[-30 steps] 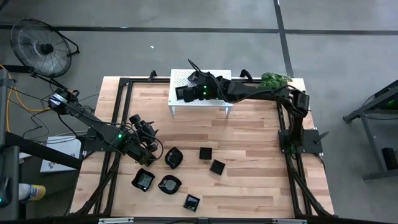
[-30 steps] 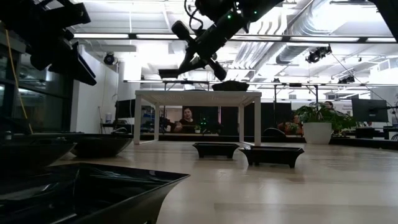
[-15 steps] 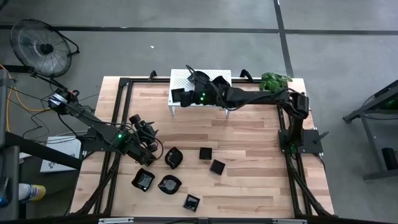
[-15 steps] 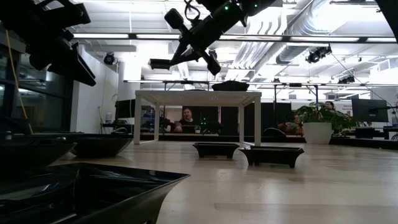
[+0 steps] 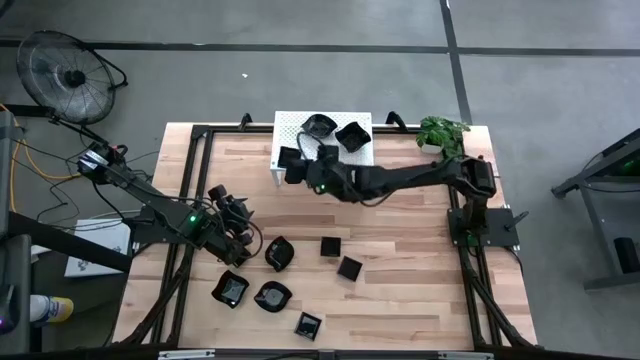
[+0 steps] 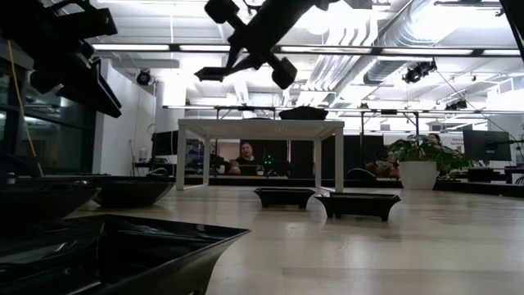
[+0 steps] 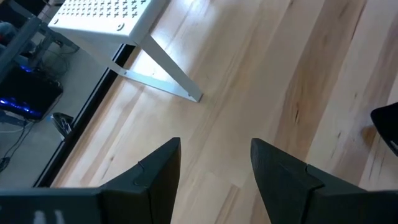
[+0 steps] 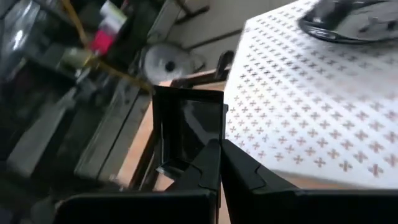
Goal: Pick & Place Mini shaped plates
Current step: Put the black square plate on the shelf
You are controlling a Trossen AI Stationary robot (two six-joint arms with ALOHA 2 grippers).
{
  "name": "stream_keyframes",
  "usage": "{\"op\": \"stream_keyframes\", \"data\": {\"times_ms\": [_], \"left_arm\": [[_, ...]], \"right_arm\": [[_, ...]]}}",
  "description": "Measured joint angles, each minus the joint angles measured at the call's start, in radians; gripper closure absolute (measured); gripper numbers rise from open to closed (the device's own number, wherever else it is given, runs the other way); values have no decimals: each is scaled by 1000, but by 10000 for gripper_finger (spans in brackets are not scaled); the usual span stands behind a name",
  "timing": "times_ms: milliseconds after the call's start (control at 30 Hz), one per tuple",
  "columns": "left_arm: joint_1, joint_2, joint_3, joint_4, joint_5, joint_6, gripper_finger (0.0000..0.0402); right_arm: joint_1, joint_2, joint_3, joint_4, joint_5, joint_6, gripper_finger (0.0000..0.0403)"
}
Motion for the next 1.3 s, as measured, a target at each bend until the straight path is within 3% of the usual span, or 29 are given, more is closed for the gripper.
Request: {"op": "stream_keyframes", "data": {"times_ms": [67,300,633,1133,1300], "left_arm": [[0,0,0,-1,0,0,212],[0,-6,0,-37,34,-3,213],[0,-69,0,-73,51,-4,212],[0,-111,0,-85,53,-3,212],[0,-116,0,-79,81,-4,212]], "right_arm": [[18,13,-1,4,77,69,403],[61,74,-1,132,188,197,402],[29,118,-1,184,193,231,402],[-34,141,1,103,154,299,402],[-41,173,-1,135,99,368,402]]}}
